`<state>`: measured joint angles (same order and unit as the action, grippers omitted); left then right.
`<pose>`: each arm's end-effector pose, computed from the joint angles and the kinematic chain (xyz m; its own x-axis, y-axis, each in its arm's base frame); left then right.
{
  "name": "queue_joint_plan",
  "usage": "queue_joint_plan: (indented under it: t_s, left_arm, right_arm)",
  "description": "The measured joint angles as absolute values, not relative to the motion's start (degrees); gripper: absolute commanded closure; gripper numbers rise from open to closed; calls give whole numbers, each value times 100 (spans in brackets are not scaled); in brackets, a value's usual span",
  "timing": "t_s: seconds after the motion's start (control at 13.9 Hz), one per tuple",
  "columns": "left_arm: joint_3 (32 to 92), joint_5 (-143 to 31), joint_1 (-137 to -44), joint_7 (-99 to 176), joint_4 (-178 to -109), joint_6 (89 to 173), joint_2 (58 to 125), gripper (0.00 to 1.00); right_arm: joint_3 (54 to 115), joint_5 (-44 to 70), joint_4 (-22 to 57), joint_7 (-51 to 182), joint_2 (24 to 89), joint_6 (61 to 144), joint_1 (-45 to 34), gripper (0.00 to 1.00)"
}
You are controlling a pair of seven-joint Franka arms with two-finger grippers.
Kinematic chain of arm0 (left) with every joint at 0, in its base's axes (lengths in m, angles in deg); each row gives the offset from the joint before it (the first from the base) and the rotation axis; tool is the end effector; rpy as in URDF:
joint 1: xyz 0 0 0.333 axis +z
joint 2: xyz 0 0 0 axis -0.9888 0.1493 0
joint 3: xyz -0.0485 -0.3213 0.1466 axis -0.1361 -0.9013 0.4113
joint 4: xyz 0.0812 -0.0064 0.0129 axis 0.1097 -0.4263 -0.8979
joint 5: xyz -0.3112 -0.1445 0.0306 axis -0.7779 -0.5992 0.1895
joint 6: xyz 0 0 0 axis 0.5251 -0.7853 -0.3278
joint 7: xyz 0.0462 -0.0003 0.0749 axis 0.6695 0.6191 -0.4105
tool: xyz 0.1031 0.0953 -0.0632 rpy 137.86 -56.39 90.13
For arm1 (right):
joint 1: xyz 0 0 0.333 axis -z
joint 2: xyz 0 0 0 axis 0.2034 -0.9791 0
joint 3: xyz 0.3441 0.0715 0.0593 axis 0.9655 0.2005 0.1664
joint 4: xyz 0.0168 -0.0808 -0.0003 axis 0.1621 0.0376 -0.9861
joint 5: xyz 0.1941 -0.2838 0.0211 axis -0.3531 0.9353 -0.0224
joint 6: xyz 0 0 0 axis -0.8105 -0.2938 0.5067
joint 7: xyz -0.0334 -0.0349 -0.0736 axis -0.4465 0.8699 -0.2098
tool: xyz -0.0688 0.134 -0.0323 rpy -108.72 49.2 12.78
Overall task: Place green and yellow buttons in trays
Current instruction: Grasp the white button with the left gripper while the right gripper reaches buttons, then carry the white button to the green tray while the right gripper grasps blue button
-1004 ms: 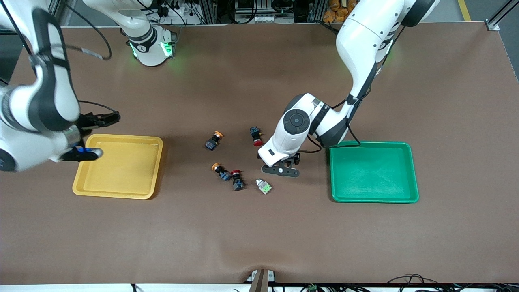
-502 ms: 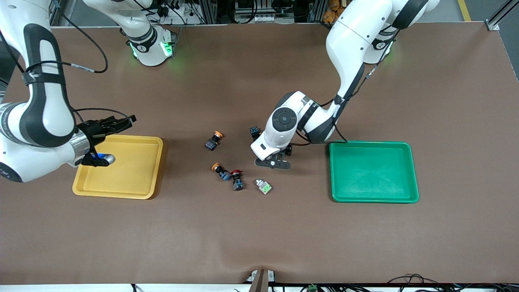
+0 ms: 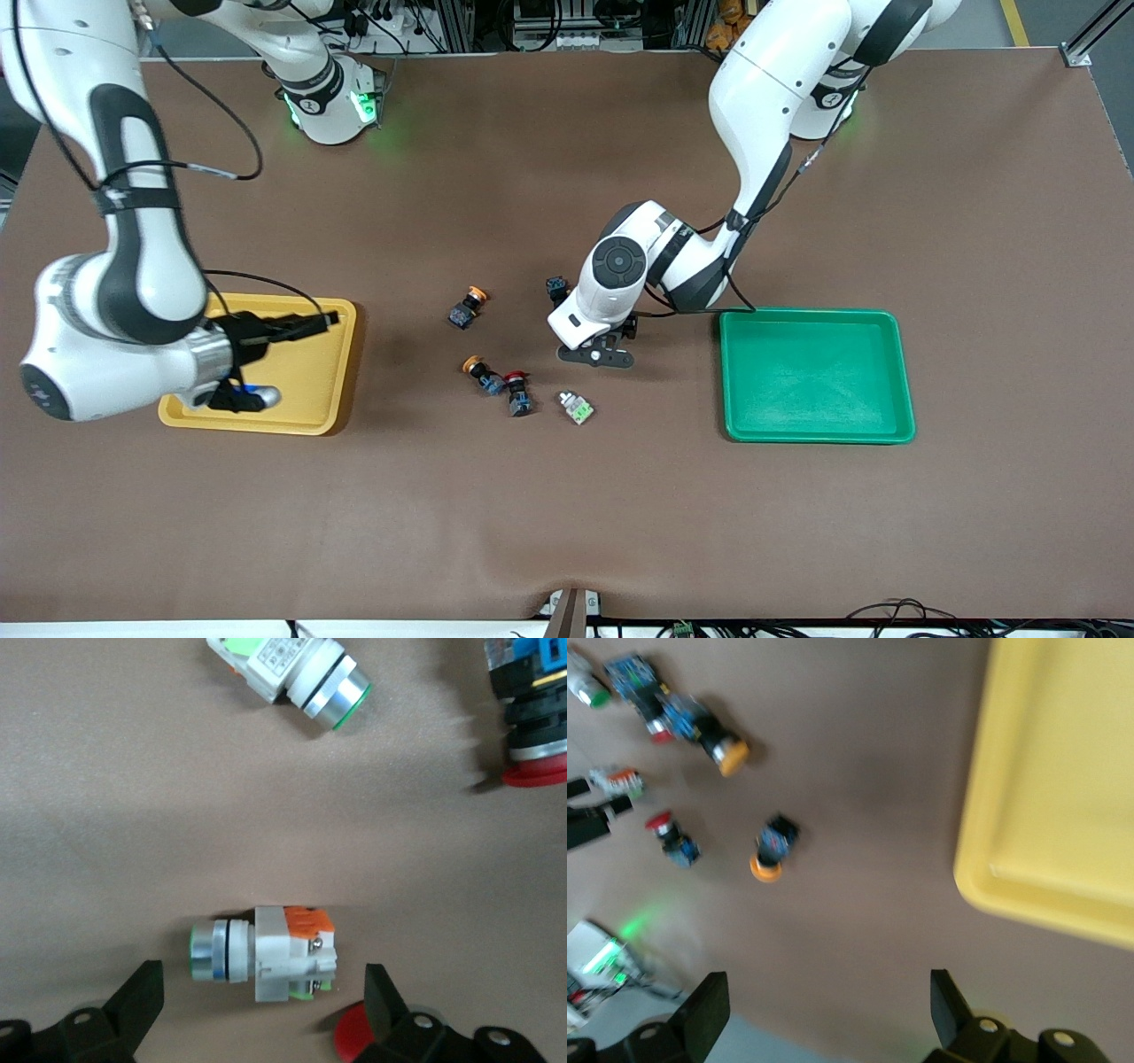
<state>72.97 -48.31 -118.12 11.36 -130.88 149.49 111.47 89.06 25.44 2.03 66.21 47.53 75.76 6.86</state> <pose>0.5207 -0.4804 0.2079 0.9927 -0.1174 -0.0265 -0.1137 -0.9869 0.1148 0.6062 0.1107 0.3507 0.8908 0.1434 -0.4312 -0.0473 -0.9145 -0.4018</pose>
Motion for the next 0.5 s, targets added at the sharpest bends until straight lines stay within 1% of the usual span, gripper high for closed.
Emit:
queue_joint_plan:
  t_s: [0.14, 0.22, 0.29, 0.36, 0.5]
  left_arm:
    - [7296, -4831, -11828, 1138, -13090, 15005, 11207, 37]
    - [7298, -4831, -11828, 1139, -13090, 15022, 11234, 60]
    - [7299, -4831, -11828, 1140, -13092, 15029, 11251, 89]
    - [7300, -4831, -11828, 1141, -13093, 15030, 11257, 100]
    - [7300, -4831, -11826, 1142, -13084, 15030, 11253, 100]
  right_arm:
    - [8924, 2545, 205, 6368, 4579, 8461, 219, 0]
    - [8923, 2555, 205, 6253, 4503, 8742, -28, 0]
    - [8921, 2570, 204, 6120, 4451, 8946, -236, 0]
    - [8917, 2578, 209, 5993, 4424, 9141, -364, 0]
    - [8914, 2589, 329, 5671, 4396, 9650, -505, 0]
